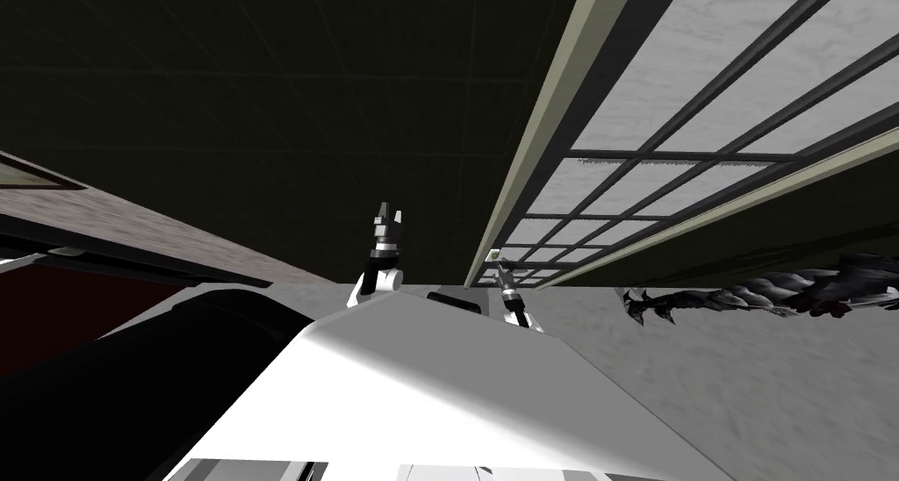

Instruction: Pull the door open

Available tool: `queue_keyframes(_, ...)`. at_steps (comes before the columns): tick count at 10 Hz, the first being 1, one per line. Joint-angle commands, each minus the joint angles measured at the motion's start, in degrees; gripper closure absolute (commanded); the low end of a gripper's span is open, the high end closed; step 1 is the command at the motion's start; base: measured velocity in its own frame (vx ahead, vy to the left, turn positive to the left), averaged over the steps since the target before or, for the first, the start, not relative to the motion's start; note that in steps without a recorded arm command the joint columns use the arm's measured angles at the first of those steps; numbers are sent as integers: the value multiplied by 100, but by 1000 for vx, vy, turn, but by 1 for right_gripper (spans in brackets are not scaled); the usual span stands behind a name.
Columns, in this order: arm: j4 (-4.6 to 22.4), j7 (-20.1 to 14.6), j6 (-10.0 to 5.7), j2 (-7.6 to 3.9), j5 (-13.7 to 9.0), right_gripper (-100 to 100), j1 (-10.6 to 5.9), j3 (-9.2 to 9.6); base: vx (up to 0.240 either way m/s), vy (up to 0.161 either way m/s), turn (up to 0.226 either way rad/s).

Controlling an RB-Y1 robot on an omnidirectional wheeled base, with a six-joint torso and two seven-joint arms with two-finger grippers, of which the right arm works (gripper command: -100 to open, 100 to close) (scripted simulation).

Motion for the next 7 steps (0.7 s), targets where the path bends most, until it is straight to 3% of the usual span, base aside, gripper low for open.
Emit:
queue_keyframes(1,91,133,-108,-153,18,-100,12,-65,-210,48,17)
queue_keyframes(2,105,244,-164,-273,43,-100,59,-117,-235,56,7)
queue_keyframes(4,105,244,-164,-273,43,-100,59,-117,-85,31,-3)
queue_keyframes(5,12,225,-100,-255,50,-100,98,-104,-10,6,0)
queue_keyframes(6,-151,307,-51,-133,88,-100,215,-174,-46,-9,200)
queue_keyframes(7,-177,319,-42,-114,94,-100,234,-184,-41,-21,140)
